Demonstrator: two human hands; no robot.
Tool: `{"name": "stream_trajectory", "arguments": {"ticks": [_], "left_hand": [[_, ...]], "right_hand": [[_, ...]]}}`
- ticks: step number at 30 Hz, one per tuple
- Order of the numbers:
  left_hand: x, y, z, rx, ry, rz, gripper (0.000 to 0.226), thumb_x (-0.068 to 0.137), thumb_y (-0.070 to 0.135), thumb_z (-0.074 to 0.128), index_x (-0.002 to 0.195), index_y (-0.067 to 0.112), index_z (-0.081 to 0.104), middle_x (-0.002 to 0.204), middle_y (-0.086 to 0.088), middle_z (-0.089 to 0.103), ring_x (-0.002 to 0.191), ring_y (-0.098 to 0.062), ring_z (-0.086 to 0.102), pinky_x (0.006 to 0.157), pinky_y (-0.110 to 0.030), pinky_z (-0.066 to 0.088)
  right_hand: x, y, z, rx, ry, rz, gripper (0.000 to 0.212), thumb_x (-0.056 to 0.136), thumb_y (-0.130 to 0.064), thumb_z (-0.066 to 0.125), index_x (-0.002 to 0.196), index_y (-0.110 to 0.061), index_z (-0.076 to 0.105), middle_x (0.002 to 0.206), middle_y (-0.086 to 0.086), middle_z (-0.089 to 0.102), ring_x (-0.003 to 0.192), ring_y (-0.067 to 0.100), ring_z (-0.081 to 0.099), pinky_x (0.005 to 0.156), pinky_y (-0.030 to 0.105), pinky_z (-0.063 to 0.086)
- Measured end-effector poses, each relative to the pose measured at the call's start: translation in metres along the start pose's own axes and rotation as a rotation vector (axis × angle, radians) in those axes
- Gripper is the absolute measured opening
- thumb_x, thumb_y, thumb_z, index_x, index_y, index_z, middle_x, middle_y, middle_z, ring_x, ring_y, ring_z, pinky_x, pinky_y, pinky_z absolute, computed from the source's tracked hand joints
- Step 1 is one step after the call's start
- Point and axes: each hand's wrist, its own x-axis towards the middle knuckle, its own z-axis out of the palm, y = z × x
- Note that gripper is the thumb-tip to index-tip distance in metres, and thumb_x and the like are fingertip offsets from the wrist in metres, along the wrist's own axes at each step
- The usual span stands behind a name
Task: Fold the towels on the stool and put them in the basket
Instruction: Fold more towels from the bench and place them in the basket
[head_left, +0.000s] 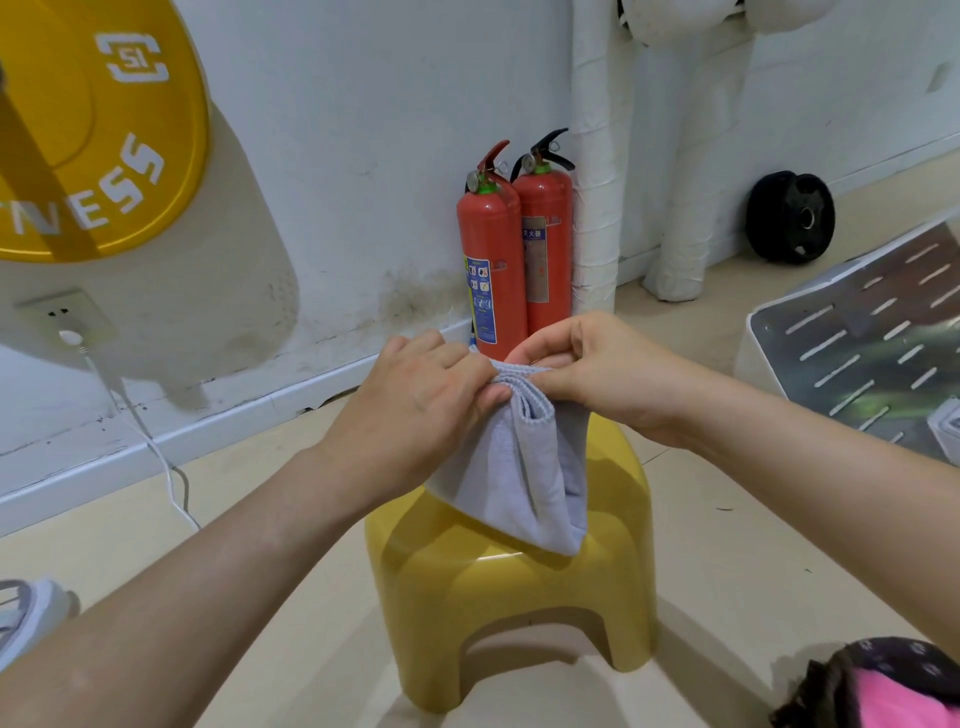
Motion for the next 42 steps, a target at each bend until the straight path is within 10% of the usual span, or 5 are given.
{"name": "stream_trajectory", "arguments": {"ticks": [8,25,32,37,42], "left_hand": [[0.003,-0.003,0.000,-0.157,0.136,-0.040,0.040,0.089,0.046,0.051,0.072,0.011,0.059,0.089,-0.006,0.060,0.082,-0.028,0.051,0.068,-0.042,0.047],[-0.002,-0.018,-0.014,-0.940,-0.460,-0.408,0.028,0.073,0.026,0.082,0.083,0.027,0.056,0.083,0.000,0.063,0.075,-0.015,0.057,0.067,-0.034,0.049],[0.004,-0.006,-0.013,-0.717,-0.359,-0.324,0.023,0.088,0.010,0.065,0.096,0.031,0.066,0.094,0.018,0.062,0.092,0.001,0.058,0.080,-0.017,0.043],[0.005,-0.010,0.000,-0.230,0.203,-0.092,0.026,0.081,0.004,0.052,0.098,0.008,0.071,0.093,-0.007,0.062,0.085,-0.021,0.054,0.069,-0.028,0.044],[-0.021,-0.006,0.034,-0.128,-0.136,-0.064,0.027,0.073,0.008,0.046,0.092,0.016,0.064,0.087,-0.004,0.062,0.078,-0.031,0.060,0.067,-0.036,0.047]], "right_hand": [[-0.001,-0.008,-0.001,-0.100,-0.007,-0.053,0.021,0.079,-0.026,0.069,0.090,-0.009,0.074,0.095,0.017,0.072,0.085,0.013,0.066,0.081,0.034,0.050],[-0.007,-0.012,-0.019,-0.691,-0.258,-0.153,0.026,0.088,-0.009,0.064,0.110,-0.023,0.069,0.102,-0.016,0.070,0.096,-0.007,0.062,0.082,0.014,0.048],[-0.008,-0.009,-0.011,-0.855,-0.297,-0.117,0.017,0.080,-0.034,0.068,0.091,-0.022,0.066,0.082,-0.004,0.064,0.075,0.012,0.059,0.066,0.032,0.050],[0.003,0.010,-0.008,-1.180,0.310,-0.519,0.012,0.085,-0.022,0.057,0.088,-0.015,0.066,0.083,0.002,0.051,0.075,0.025,0.051,0.058,0.041,0.047],[-0.001,0.054,0.019,-1.437,0.245,-0.583,0.013,0.062,-0.014,0.069,0.063,-0.014,0.056,0.066,0.005,0.049,0.055,0.027,0.046,0.051,0.031,0.018]]}}
